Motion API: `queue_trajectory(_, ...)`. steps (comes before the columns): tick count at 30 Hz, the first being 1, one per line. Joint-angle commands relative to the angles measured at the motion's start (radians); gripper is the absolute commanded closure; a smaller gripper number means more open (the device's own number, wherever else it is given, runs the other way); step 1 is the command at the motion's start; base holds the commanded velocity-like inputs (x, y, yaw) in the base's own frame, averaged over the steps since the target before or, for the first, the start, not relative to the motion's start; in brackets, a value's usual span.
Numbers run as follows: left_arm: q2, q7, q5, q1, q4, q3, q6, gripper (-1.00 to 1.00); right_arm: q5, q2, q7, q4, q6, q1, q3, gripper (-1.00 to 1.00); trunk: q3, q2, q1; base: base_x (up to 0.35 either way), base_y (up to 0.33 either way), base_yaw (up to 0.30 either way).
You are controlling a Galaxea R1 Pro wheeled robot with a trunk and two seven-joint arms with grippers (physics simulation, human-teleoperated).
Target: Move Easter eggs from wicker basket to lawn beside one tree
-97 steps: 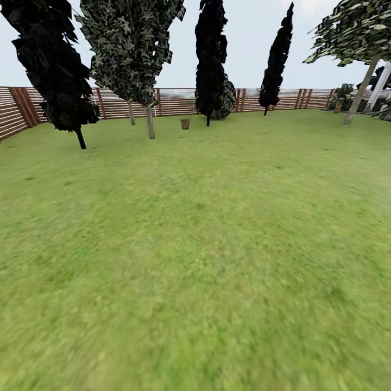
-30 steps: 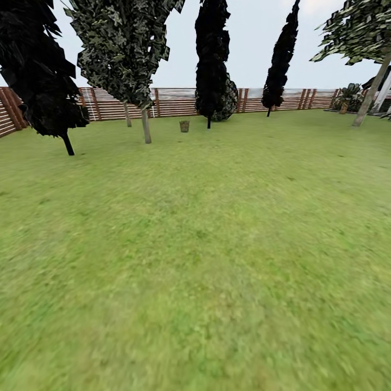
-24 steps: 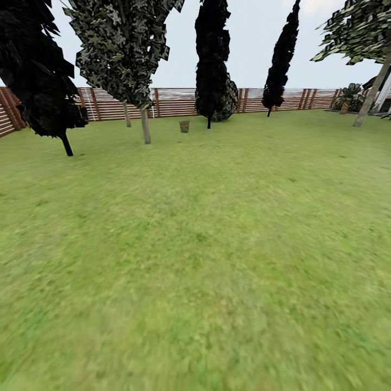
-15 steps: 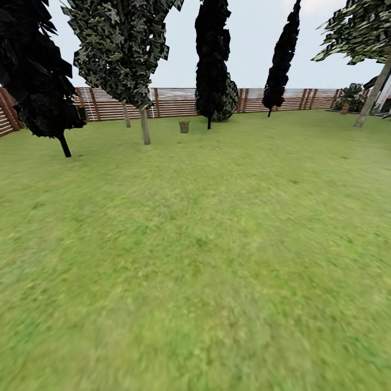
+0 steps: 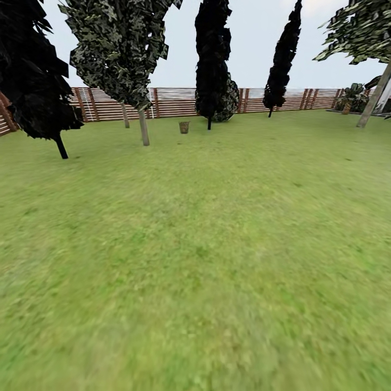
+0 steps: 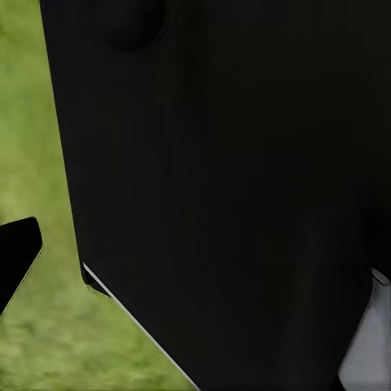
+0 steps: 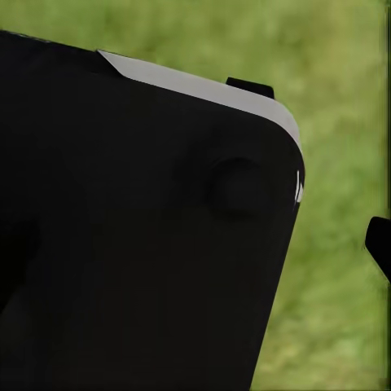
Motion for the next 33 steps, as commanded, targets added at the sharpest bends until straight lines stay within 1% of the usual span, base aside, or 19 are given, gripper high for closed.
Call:
queue_trajectory(1,0.0,-0.001,0.001,0.001,-0.002,0.001,-0.001,-1.0,0.003,0.0,0.001,0.001,-0.003,0.0,0.002,-1.0,-0.001,0.0,0.001,0.328,0.0,0.0)
queue_trajectory(33,0.0,-0.001,0.001,0.001,-0.002,0.001,-0.001,-1.0,0.003,0.0,0.001,0.001,-0.003,0.0,0.002,-1.0,-0.001,0.0,0.001,0.328,0.0,0.0)
